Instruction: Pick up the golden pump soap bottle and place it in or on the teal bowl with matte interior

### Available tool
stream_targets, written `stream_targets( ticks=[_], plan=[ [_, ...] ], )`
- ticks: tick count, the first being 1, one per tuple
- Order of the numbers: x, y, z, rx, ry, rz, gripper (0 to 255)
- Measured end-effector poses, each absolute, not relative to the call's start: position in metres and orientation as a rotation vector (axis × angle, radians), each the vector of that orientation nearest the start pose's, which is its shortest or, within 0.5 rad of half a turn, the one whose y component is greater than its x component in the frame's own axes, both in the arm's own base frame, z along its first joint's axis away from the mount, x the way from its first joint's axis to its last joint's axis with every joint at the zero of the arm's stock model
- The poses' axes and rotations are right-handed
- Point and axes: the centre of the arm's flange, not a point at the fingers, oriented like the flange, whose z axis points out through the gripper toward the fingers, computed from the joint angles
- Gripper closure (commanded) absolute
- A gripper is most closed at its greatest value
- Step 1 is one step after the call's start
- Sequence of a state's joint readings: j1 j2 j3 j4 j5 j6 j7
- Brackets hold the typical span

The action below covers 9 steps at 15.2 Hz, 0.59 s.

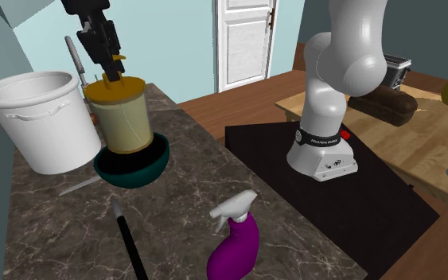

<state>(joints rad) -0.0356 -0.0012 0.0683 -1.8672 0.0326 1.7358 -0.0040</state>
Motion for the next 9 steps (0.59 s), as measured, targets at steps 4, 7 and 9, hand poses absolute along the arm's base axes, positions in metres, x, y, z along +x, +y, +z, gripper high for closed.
stream_targets(
  ticks=[4,7,9],
  plan=[
    [0.548,0.020,0.477,-3.105,-0.045,0.203,255],
    [0.548,0.020,0.465,-3.105,-0.045,0.203,255],
    [0.547,0.020,0.462,-3.105,-0.045,0.202,255]
  ],
)
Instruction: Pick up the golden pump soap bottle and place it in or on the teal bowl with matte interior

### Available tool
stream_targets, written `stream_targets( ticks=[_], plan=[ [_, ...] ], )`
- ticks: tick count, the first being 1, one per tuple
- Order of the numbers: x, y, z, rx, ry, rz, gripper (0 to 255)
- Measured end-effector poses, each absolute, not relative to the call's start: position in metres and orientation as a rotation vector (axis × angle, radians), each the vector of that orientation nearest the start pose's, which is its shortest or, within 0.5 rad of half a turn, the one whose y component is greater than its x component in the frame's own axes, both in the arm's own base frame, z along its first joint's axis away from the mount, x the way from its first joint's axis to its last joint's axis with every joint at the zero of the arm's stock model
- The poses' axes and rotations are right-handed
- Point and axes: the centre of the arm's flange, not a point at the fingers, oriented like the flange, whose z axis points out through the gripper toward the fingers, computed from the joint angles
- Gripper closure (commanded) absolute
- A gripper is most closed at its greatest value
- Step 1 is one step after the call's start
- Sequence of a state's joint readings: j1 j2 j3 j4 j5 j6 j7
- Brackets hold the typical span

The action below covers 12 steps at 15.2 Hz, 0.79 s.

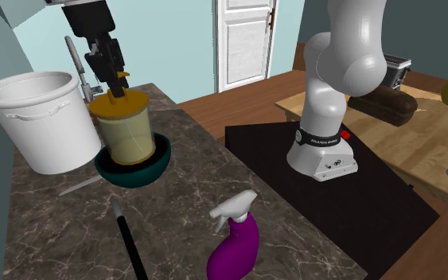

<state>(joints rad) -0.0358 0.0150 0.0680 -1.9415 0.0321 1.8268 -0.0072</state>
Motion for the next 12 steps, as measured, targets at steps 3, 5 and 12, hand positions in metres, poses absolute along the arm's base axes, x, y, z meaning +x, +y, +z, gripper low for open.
stream_targets(
  ticks=[3,5,12],
  plan=[
    [0.547,0.020,0.462,-3.105,-0.045,0.202,255],
    [0.547,0.020,0.462,-3.105,-0.045,0.201,0],
    [0.551,0.020,0.478,-3.105,-0.045,0.200,0]
  ],
)
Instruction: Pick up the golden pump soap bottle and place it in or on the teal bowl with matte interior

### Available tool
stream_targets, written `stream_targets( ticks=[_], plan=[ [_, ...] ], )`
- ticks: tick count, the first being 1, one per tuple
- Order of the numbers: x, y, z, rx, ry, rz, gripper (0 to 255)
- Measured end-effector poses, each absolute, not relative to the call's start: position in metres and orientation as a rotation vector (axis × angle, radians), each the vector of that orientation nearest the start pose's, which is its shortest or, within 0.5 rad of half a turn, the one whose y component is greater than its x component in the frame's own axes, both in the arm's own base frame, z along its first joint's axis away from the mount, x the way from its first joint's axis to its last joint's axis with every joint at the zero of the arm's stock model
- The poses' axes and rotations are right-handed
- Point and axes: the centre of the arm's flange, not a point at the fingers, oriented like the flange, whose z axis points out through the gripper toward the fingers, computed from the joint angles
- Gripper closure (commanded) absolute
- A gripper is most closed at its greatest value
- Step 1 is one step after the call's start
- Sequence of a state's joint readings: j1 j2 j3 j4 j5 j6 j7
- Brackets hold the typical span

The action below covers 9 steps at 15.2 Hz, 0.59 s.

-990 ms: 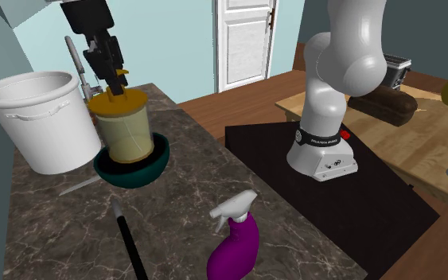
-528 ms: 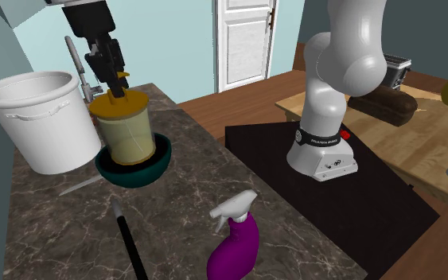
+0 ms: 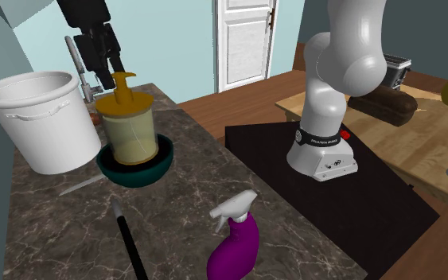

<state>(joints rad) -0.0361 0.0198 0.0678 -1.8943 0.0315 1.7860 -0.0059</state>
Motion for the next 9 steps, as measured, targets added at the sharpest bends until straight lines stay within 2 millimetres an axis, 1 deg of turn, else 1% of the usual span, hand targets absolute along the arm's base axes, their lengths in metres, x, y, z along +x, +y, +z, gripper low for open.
stream_targets(
  ticks=[1,2,3,9],
  plan=[
    [0.554,0.017,0.488,-3.105,-0.045,0.200,0],
    [0.553,0.016,0.502,-3.105,-0.045,0.199,0],
    [0.553,0.017,0.507,-3.105,-0.045,0.199,0],
    [0.554,0.019,0.511,-3.105,-0.045,0.201,0]
  ],
)
